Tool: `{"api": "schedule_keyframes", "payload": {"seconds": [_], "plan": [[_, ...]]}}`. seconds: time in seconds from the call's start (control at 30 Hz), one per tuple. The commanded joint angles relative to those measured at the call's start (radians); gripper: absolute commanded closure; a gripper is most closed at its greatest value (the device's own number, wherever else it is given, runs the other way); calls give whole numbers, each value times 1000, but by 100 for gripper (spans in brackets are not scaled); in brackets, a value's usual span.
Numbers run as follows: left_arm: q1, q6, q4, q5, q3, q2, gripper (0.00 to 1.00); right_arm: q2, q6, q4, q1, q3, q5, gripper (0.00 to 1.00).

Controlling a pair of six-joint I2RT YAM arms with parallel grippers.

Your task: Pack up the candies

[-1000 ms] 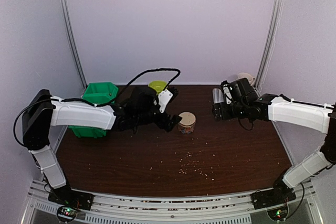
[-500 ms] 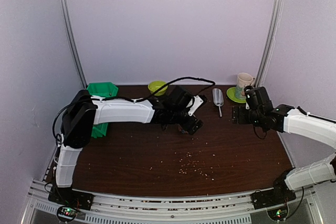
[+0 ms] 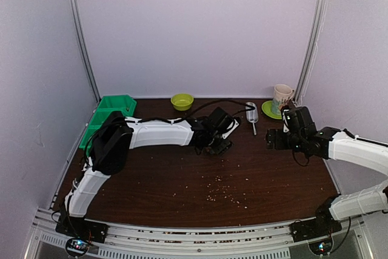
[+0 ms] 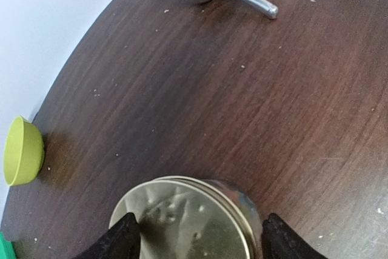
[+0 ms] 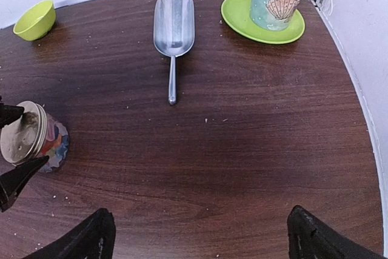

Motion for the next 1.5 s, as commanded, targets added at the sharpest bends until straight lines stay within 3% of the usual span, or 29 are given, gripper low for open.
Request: {"api": "schedule_keyframes", "payload": {"seconds": [0.0, 0.23, 0.53, 0.77, 1.37, 1.47], "plan": [[4, 6, -47, -86, -2, 42, 33, -3, 21, 39, -4, -13, -37, 1], [31, -13, -53, -118, -82, 11, 42, 7, 23, 42, -4, 2, -75, 1], [148, -48, 10, -111, -326, -130, 46, 35, 30, 72, -2, -6, -128, 1], [218, -72, 11, -106, -402, -203, 47, 44, 32, 78, -1, -5, -158, 1], [251, -113, 15, -165, -488, -338, 46, 60, 20, 76, 0, 3, -194, 1], [251, -118, 21, -159, -498, -379, 37, 64, 12, 71, 6, 8, -192, 1]]}}
